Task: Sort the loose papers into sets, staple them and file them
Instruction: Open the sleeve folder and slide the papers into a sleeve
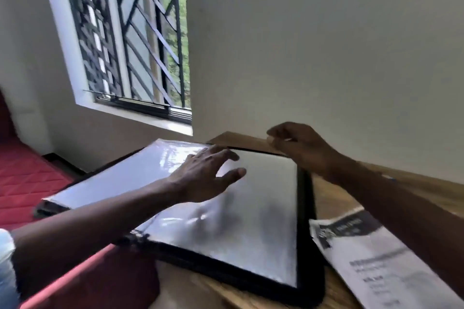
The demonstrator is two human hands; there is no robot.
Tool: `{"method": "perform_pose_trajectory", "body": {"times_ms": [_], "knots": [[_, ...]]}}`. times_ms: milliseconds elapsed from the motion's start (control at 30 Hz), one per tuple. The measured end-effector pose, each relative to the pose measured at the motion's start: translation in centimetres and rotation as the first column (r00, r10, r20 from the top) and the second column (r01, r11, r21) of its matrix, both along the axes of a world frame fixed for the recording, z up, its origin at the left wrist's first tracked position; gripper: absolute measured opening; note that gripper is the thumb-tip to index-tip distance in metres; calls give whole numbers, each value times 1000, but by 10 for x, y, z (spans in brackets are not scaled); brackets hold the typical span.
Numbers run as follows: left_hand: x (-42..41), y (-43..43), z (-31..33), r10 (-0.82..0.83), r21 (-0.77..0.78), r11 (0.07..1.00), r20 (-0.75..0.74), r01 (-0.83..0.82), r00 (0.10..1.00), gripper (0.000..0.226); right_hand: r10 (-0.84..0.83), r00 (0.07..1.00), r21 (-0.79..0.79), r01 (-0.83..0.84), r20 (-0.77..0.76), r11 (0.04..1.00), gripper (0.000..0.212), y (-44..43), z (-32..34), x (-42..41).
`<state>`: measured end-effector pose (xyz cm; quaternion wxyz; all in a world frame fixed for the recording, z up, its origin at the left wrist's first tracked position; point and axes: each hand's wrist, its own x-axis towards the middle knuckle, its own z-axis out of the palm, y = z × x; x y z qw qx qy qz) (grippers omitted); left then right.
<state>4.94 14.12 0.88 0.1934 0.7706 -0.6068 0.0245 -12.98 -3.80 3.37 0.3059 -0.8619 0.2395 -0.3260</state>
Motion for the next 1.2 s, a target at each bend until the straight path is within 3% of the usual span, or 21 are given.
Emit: {"method": "perform_pose_trajectory", "body": {"times_ms": [167, 300, 467, 667, 800, 933, 1067, 1200], "knots": [[-80, -28, -5, -307, 44, 951, -5, 307, 952, 53, -228, 934, -271, 152, -276, 950, 25, 12, 4, -112], [-125, -51, 1, -408, 168, 903, 48, 395, 912, 60, -364, 889, -264, 294, -277, 919, 21, 12, -31, -191], [-142, -76, 3, -349, 333, 888, 42, 316, 936, 74, -461, 879, -201, 433, -123, 879, 13, 0, -75, -234], [-161, -56, -6, -358, 83, 933, 126, 350, 925, 51, -495, 863, -231, 463, -106, 856, 12, -7, -81, -234], [-175, -46, -2, -394, 230, 902, 99, 365, 914, 54, -510, 858, -310, 469, -64, 827, 30, -7, -83, -232], [-176, -46, 3, -394, 272, 893, 82, 360, 915, 55, -507, 860, -364, 454, -61, 813, 29, -6, -85, -230], [-174, -52, 5, -372, 288, 878, -91, 382, 924, 55, -516, 850, -412, 436, -104, 800, 23, -1, -82, -229], [-174, -63, 0, -392, 223, 867, -247, 446, 886, 35, -502, 849, -460, 384, -166, 801, 22, -7, -73, -231]]}}
